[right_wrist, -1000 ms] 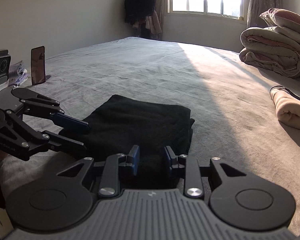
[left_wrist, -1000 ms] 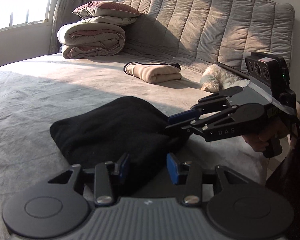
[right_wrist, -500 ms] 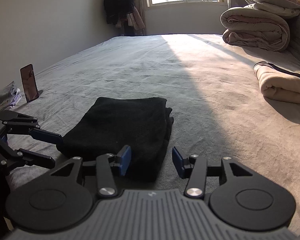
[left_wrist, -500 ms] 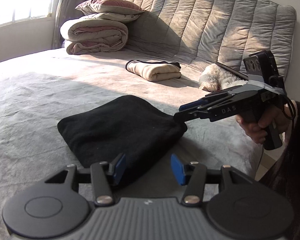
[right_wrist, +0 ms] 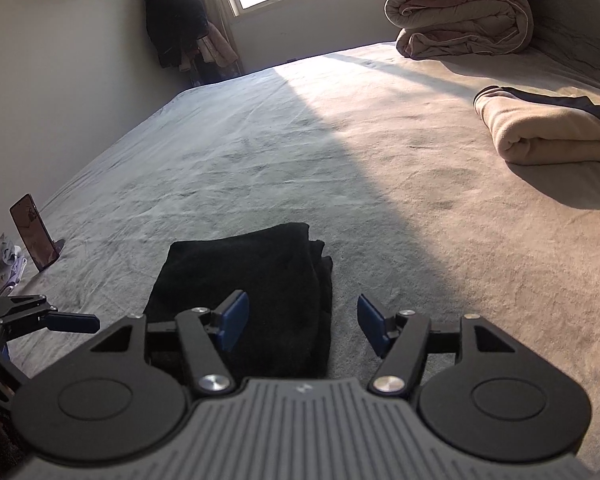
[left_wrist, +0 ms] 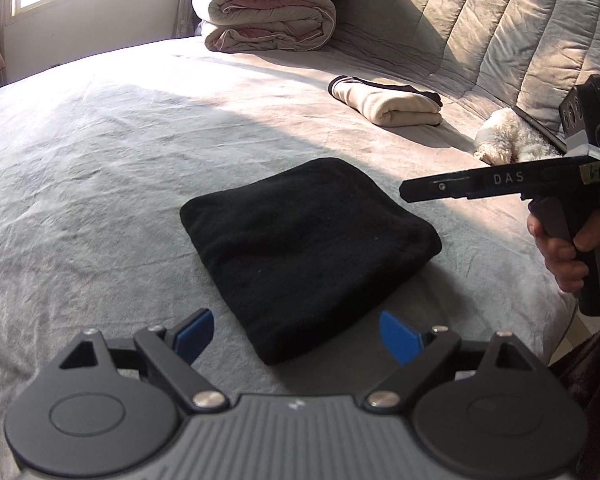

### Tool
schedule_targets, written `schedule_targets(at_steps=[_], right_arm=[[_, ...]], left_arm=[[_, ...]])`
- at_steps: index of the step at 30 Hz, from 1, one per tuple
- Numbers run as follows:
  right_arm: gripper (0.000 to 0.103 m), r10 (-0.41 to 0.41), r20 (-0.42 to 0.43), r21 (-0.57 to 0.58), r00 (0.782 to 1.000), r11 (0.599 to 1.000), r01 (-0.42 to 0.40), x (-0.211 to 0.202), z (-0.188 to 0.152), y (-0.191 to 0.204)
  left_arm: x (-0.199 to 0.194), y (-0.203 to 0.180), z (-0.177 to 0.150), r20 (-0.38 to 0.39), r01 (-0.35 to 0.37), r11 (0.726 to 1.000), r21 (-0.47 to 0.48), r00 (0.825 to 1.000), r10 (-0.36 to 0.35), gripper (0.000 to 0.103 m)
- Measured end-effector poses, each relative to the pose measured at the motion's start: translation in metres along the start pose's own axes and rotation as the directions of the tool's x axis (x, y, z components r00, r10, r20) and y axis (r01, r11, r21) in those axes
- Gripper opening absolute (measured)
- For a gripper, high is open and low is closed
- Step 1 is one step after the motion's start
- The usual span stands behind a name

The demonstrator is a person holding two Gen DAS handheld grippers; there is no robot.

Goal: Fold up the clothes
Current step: 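Grasp the black bundle's ends with both grippers and lift it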

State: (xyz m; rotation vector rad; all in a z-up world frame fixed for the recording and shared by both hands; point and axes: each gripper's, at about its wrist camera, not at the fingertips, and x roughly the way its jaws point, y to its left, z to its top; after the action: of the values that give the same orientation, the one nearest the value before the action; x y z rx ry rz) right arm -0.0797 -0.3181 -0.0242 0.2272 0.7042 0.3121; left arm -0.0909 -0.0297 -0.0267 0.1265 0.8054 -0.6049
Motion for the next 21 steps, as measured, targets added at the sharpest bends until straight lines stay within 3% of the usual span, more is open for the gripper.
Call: schedule_targets(at_steps=[7,14,17,21], right_arm=[[0.065,-0.026,-0.06,0.078,0.998,0.996,0.03,0.011,0.0,-0.005],[0.065,0.029,-0.107,0.225,0.994,0.974,-0.004,0.018,-0.001,-0.02],[0.065,0.075,-0.111,0.325,0.991,0.945,-0.035,0.02,-0.001,-0.032],[0.065,0.136,-0.111,0.457,0.984,0.887,-0.071,0.025,-0.003,-0.048]], left_arm=[[0.01,0.012,0.004,-0.078,-0.036,0.997,-0.071,0.996,0.031,0.095],[0.012,0.037,0.01,-0.071,-0.008,0.984,-0.18,0.997,-0.005,0.095],[0.017,0.056,0.012,-0.045,0.021,0.957,-0.289,0.998,-0.036,0.094],[0.03,0.076,0.012,-0.017,0.081,0.9,-0.428,0.995,-0.097,0.086]])
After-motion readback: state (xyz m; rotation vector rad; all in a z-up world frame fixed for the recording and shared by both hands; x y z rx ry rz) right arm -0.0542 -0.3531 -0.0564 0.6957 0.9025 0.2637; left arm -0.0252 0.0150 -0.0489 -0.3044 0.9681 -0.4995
